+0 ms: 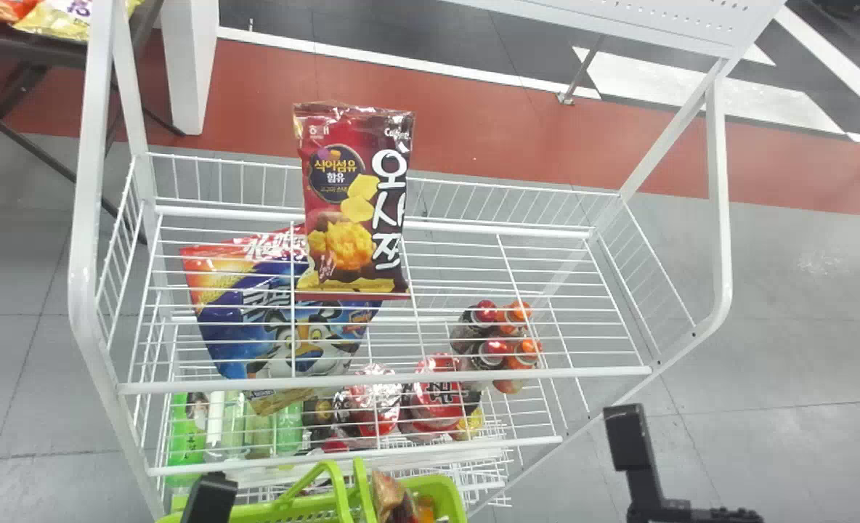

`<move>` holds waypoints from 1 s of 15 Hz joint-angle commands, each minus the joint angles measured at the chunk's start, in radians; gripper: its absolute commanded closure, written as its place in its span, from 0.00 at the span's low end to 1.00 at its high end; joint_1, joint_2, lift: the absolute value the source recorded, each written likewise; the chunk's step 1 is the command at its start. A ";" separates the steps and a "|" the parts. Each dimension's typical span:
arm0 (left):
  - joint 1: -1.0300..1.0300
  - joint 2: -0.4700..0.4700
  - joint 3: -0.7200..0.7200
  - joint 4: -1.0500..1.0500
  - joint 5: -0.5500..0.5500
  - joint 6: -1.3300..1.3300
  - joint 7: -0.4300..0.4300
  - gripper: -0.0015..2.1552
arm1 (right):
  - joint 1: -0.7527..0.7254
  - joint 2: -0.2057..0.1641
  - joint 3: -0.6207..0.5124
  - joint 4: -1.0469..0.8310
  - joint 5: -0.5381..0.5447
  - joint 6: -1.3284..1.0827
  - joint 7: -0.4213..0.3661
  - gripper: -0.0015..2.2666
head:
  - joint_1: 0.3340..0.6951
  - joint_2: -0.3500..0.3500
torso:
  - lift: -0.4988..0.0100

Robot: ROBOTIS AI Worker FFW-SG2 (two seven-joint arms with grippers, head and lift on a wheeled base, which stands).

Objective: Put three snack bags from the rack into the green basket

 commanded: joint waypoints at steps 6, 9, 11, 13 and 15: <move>0.000 -0.003 -0.005 -0.003 0.000 0.001 0.002 0.54 | -0.041 -0.080 0.196 0.210 0.130 -0.237 -0.095 0.99 | 1.00 0.00 | 0.98; 0.000 -0.003 -0.006 -0.005 0.000 0.001 0.002 0.54 | -0.055 -0.092 0.224 0.232 0.158 -0.231 -0.095 0.87 | 1.00 0.00 | 0.98; 0.000 -0.003 -0.008 -0.008 0.000 0.001 0.005 0.54 | -0.058 -0.100 0.188 0.200 0.162 -0.216 -0.092 0.05 | 1.00 0.00 | 0.98; 0.000 -0.003 -0.008 -0.008 -0.002 0.001 0.005 0.54 | -0.055 -0.098 0.135 0.132 0.178 -0.133 -0.093 0.00 | 1.00 0.00 | 0.98; 0.000 -0.003 -0.008 -0.006 -0.002 0.001 0.005 0.54 | -0.051 -0.091 0.064 0.085 0.170 -0.121 -0.067 0.02 | 1.00 0.00 | 0.98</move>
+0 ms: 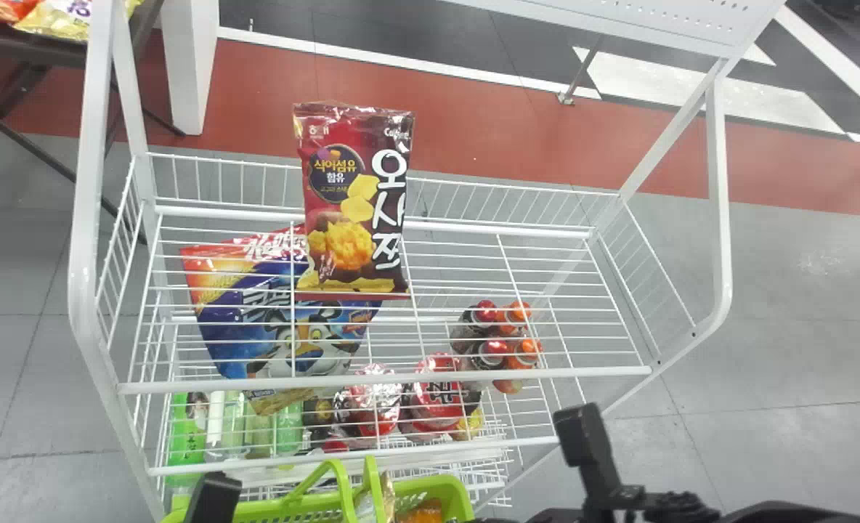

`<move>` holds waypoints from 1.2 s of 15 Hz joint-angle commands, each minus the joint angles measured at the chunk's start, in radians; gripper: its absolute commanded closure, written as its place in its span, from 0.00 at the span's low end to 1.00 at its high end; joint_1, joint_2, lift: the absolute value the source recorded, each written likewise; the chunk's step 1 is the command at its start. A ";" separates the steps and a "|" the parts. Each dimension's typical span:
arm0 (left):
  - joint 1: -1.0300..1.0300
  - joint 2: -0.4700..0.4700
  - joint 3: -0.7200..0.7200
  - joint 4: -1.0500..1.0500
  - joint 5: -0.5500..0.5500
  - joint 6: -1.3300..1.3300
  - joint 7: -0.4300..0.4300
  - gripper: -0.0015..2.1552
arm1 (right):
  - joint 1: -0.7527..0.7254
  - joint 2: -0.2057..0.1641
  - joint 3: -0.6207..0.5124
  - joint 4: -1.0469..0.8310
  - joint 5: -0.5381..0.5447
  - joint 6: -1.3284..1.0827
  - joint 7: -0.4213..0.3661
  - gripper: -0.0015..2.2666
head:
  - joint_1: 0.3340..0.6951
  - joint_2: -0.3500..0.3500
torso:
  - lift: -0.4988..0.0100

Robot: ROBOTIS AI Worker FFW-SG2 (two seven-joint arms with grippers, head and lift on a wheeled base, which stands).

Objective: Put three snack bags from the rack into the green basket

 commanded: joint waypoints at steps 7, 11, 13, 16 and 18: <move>0.003 -0.003 -0.006 0.004 -0.004 0.001 -0.006 0.54 | 0.013 0.111 -0.147 0.006 -0.140 -0.675 0.040 0.04 | 1.00 0.00 | 0.98; 0.011 -0.003 -0.011 0.007 -0.005 -0.018 -0.006 0.54 | 0.047 0.149 0.044 0.118 0.000 -1.197 -0.172 0.04 | 1.00 0.00 | 0.98; 0.011 -0.003 -0.017 0.007 -0.010 -0.021 -0.006 0.54 | 0.072 0.165 0.115 0.115 0.054 -1.240 -0.276 0.04 | 1.00 0.00 | 0.98; 0.018 -0.003 -0.018 0.009 -0.010 -0.028 -0.006 0.54 | 0.132 0.168 0.192 0.124 0.107 -1.289 -0.379 0.04 | 1.00 0.00 | 0.98; 0.018 -0.003 -0.018 0.015 -0.015 -0.031 -0.009 0.54 | 0.191 0.151 0.210 0.116 0.120 -1.332 -0.388 0.04 | 1.00 0.00 | 0.98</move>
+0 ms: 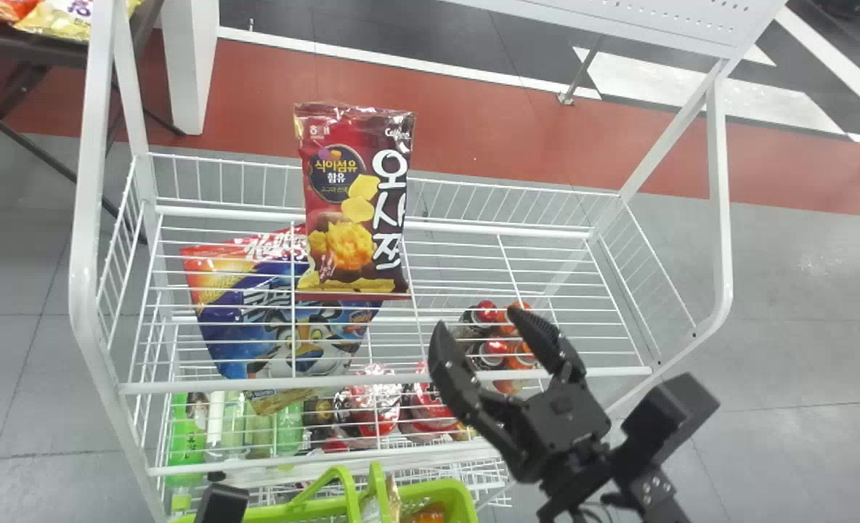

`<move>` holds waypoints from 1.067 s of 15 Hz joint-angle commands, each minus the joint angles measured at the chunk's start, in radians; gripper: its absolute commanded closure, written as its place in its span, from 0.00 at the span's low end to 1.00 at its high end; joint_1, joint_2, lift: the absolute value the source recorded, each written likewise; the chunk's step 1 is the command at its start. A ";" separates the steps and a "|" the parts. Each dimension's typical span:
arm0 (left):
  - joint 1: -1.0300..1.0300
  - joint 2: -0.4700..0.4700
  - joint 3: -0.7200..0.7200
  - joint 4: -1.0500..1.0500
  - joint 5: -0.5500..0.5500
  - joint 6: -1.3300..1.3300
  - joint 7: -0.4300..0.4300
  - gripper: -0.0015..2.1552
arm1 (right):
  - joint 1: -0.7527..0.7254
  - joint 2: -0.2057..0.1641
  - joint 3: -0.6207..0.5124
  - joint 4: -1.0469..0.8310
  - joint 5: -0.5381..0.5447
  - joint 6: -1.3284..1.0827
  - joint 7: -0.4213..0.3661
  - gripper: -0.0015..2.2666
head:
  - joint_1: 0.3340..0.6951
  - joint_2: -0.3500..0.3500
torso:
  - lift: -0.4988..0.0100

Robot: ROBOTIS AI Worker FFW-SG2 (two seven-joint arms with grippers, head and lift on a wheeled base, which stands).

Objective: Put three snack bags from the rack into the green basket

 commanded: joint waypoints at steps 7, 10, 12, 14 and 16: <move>-0.002 -0.003 0.003 0.004 -0.003 -0.002 -0.004 0.54 | 0.126 -0.017 -0.047 -0.074 0.011 0.042 0.000 0.04 | 1.00 0.00 | 0.98; 0.004 -0.003 0.001 0.000 -0.003 -0.002 -0.005 0.54 | 0.123 -0.022 -0.035 -0.073 0.018 0.036 -0.015 0.04 | 1.00 0.00 | 0.98; 0.007 -0.003 0.001 -0.004 -0.003 -0.002 -0.007 0.54 | 0.123 -0.022 -0.033 -0.065 0.018 0.024 -0.021 0.04 | 1.00 0.00 | 0.98; 0.011 -0.003 0.001 -0.007 -0.003 -0.002 -0.008 0.54 | 0.125 -0.023 -0.033 -0.062 0.018 0.015 -0.020 0.04 | 1.00 0.00 | 0.98; 0.019 -0.003 0.003 -0.014 -0.003 -0.002 -0.008 0.54 | 0.126 -0.023 -0.030 -0.064 0.018 0.009 -0.020 0.04 | 1.00 0.00 | 0.98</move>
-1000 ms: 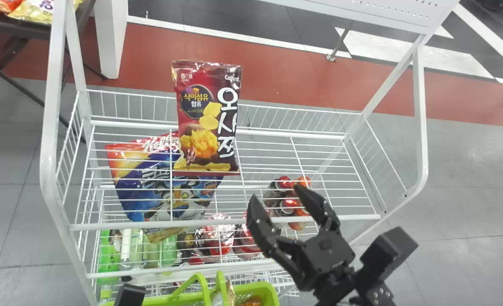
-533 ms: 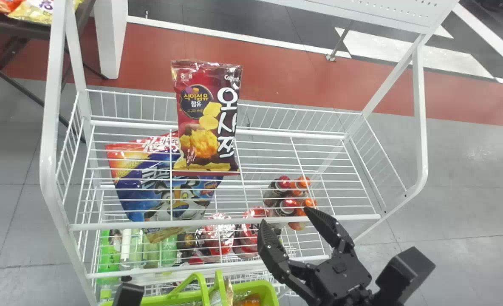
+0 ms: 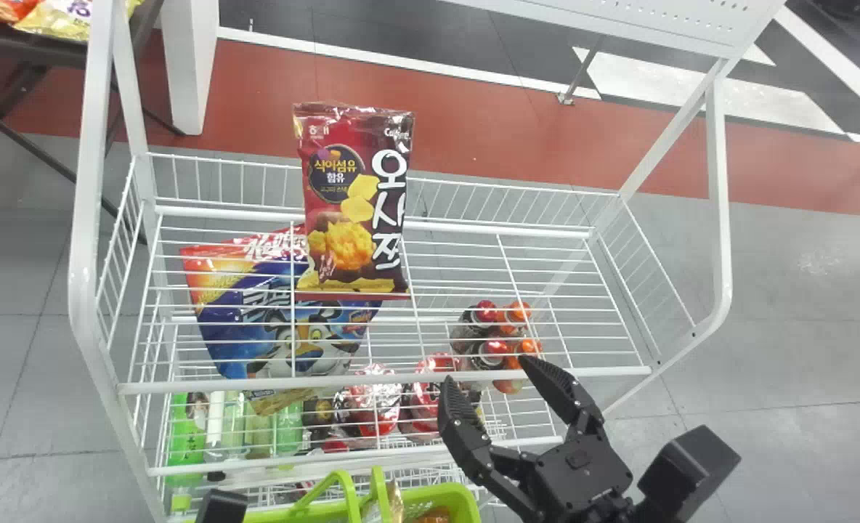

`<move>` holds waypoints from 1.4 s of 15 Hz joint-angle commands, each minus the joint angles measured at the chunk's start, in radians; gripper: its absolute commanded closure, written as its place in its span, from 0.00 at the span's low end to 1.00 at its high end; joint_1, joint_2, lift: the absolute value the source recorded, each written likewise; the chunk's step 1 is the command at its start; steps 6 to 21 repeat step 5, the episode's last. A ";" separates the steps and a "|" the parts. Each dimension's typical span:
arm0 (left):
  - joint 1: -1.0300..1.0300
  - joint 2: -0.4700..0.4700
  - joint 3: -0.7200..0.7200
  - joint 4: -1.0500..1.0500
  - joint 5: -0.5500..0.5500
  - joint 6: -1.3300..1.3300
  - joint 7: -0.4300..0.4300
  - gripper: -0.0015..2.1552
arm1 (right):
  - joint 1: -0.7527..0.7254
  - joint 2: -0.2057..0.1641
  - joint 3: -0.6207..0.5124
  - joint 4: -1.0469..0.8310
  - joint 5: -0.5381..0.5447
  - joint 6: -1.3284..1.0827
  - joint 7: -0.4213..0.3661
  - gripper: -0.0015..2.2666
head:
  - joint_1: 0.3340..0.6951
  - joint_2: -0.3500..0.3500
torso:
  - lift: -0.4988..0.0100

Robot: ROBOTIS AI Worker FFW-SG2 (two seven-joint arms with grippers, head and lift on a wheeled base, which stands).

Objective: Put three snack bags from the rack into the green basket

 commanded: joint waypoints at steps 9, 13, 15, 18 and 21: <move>0.013 -0.003 0.002 -0.014 0.000 0.000 0.000 0.54 | 0.001 -0.005 0.007 -0.001 0.000 -0.018 0.001 0.04 | 1.00 0.00 | 0.98; 0.013 -0.003 0.002 -0.014 0.000 0.000 0.000 0.54 | 0.001 -0.005 0.007 -0.001 0.000 -0.018 0.001 0.04 | 1.00 0.00 | 0.98; 0.013 -0.003 0.002 -0.014 0.000 0.000 0.000 0.54 | 0.001 -0.005 0.007 -0.001 0.000 -0.018 0.001 0.04 | 1.00 0.00 | 0.98; 0.013 -0.003 0.002 -0.014 0.000 0.000 0.000 0.54 | 0.001 -0.005 0.007 -0.001 0.000 -0.018 0.001 0.04 | 1.00 0.00 | 0.98; 0.013 -0.003 0.002 -0.014 0.000 0.000 0.000 0.54 | 0.001 -0.005 0.007 -0.001 0.000 -0.018 0.001 0.04 | 1.00 0.00 | 0.98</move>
